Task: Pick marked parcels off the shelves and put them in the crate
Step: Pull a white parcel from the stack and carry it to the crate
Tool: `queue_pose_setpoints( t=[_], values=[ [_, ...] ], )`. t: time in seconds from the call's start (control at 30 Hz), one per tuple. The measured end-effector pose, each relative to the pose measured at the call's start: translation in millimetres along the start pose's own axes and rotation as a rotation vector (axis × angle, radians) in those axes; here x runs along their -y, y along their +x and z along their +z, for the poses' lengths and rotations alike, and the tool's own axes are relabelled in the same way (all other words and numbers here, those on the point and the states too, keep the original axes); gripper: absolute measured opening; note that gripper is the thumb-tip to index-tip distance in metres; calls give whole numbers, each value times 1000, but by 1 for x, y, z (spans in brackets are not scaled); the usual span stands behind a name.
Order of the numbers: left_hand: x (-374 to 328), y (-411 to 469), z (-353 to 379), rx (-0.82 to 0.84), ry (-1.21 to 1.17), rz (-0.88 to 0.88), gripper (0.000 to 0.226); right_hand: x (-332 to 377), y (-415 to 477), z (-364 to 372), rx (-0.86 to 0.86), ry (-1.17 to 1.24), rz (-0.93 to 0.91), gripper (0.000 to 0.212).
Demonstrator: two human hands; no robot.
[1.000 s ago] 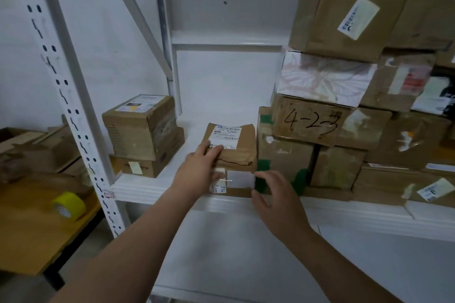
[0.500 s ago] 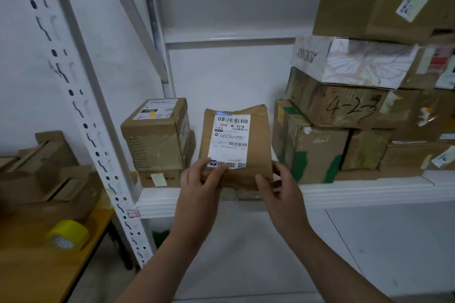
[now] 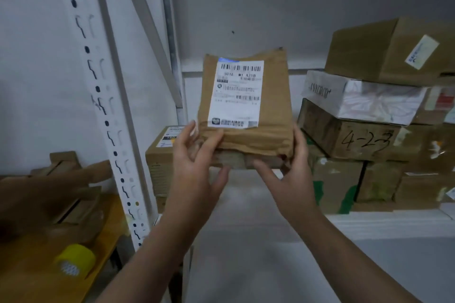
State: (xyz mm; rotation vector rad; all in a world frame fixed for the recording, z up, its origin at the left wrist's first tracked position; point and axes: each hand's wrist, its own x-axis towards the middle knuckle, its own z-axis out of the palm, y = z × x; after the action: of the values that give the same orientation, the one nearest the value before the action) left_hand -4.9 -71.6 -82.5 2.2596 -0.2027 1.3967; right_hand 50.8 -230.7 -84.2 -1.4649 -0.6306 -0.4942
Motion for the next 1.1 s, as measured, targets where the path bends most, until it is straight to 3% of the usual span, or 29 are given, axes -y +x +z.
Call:
queue_pose_setpoints(
  t=[0.3,0.47,0.83,1.1],
  values=[
    [28,92,-63,141,568,-21,79,33,68,90,42,75,63,48],
    [58,80,-57,309,840,124,73,6,53,111,140,-9,197,45],
    [67,78,-40,222,724,108,55,-2,56,114,196,-60,235,47],
    [69,81,-35,218,666,104,51,-3,61,122,79,-98,233,36]
  ],
)
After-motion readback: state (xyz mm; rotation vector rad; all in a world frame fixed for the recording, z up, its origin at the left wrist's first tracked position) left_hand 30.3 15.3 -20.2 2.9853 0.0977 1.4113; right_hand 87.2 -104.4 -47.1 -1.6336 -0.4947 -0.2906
